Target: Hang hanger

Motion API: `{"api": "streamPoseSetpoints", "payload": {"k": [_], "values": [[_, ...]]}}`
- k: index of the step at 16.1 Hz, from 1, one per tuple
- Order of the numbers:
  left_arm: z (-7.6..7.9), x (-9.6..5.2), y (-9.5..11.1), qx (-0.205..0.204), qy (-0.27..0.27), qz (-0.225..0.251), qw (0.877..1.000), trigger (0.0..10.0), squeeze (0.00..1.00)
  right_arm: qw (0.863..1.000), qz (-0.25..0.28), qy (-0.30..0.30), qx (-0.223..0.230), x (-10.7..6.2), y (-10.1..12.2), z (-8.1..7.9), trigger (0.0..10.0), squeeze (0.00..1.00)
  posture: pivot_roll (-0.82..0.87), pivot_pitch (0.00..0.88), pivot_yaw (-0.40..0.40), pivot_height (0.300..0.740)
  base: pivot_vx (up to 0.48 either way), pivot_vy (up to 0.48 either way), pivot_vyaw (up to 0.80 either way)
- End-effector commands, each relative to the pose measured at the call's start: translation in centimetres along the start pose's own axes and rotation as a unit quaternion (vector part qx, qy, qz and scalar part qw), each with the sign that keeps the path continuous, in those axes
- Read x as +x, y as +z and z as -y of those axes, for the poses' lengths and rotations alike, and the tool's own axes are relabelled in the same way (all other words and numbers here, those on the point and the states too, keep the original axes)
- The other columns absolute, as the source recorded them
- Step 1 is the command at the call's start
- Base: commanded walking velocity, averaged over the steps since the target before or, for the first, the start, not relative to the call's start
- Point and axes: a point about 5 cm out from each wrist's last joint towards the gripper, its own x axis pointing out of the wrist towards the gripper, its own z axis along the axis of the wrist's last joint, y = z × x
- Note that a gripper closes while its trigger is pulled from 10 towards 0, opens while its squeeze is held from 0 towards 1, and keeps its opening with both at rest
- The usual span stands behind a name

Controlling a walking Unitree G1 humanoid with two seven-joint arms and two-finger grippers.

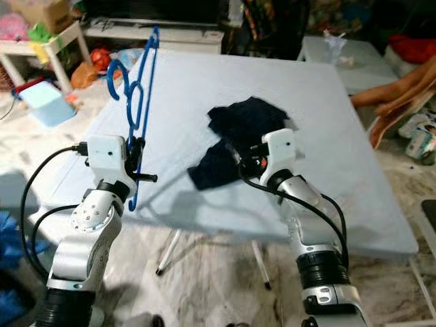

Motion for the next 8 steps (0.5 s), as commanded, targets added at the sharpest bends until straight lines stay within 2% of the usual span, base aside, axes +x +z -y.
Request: {"api": "streamPoseSetpoints", "payload": {"k": [1,8], "values": [[-0.23,-0.22,0.49,0.003,0.007,0.009,1.000,10.0,0.00,1.000,-0.001,-0.001,-0.003,-0.06,-0.03,0.01,10.0,0.00,-0.04,0.000,-0.040,0.740,-0.307,0.000,0.00],[0.05,-0.23,-0.06,0.004,0.001,0.002,1.000,10.0,0.00,1.000,-0.003,-0.002,-0.014,-0.05,0.21,0.18,10.0,0.00,-0.04,0.000,-0.044,0.740,-0.316,0.000,0.00]]}}
